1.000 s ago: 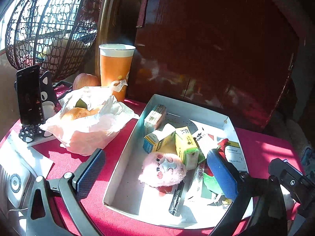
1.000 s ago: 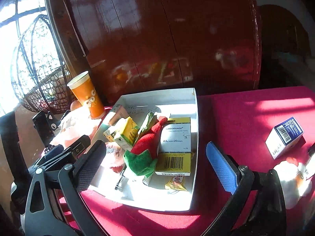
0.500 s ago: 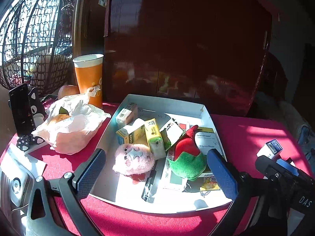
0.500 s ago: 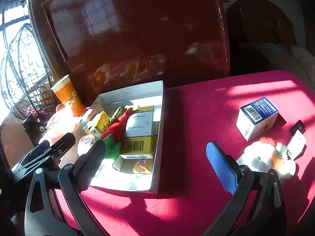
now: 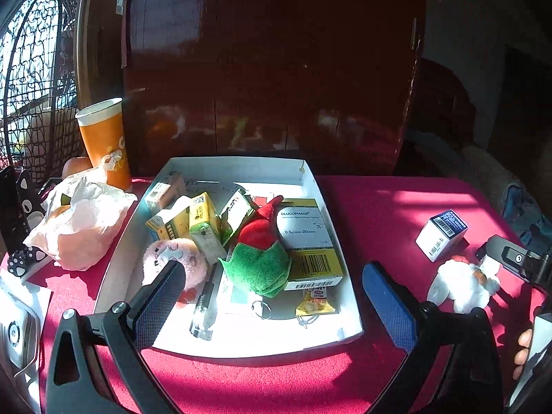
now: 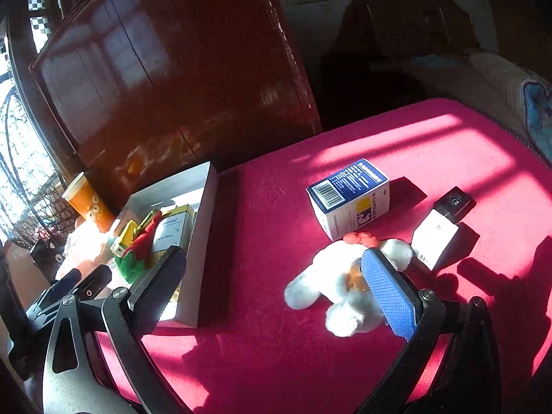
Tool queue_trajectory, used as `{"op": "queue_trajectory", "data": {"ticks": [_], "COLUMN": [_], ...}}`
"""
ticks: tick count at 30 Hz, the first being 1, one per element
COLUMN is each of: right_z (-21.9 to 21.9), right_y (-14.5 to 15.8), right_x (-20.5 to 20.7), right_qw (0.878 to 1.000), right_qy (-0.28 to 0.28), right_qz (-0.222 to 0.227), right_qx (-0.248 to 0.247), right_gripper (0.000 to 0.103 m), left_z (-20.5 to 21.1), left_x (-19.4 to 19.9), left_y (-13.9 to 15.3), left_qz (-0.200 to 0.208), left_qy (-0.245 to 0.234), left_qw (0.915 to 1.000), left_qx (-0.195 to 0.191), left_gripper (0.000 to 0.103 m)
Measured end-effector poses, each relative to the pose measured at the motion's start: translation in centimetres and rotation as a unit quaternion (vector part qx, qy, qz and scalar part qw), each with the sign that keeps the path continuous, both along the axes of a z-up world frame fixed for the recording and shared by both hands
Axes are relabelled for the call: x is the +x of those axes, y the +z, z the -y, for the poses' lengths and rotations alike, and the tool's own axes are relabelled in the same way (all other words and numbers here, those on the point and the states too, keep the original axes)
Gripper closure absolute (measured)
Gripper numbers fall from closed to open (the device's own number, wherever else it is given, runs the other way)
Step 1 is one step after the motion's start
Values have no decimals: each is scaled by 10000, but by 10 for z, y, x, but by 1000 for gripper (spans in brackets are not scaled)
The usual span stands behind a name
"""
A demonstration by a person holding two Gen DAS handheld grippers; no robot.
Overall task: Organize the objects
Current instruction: 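Move both grippers back toward the white plush and white small box, then grasp the white plush toy with the left gripper while the right gripper grasps the white small box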
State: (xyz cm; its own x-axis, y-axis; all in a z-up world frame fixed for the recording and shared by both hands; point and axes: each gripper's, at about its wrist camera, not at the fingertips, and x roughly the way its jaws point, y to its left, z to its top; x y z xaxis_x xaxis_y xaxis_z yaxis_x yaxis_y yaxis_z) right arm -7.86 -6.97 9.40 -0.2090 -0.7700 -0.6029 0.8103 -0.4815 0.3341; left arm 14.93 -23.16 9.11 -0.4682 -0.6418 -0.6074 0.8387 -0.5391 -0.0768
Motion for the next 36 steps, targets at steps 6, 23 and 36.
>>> {"op": "queue_trajectory", "data": {"ticks": [6,23,36], "right_z": [-67,-35,-34], "right_y": [2,-50,-86], "right_x": [-72,-115,-141], "right_qw": [9950,9992,9966], "right_qy": [-990,-232,-142], "right_qz": [-64,-12,800], "right_qx": [-71,332,113], "right_gripper": [0,1,60], "left_z": [-10,-78,-99], "left_x": [-18,-128,-224], "left_y": [-5,-45,-59], "left_qz": [92,343,882], "left_qy": [-264,-2433,-3200], "left_qw": [9996,9675,9433], "left_qx": [-18,605,56], "left_gripper": [0,0,0]}}
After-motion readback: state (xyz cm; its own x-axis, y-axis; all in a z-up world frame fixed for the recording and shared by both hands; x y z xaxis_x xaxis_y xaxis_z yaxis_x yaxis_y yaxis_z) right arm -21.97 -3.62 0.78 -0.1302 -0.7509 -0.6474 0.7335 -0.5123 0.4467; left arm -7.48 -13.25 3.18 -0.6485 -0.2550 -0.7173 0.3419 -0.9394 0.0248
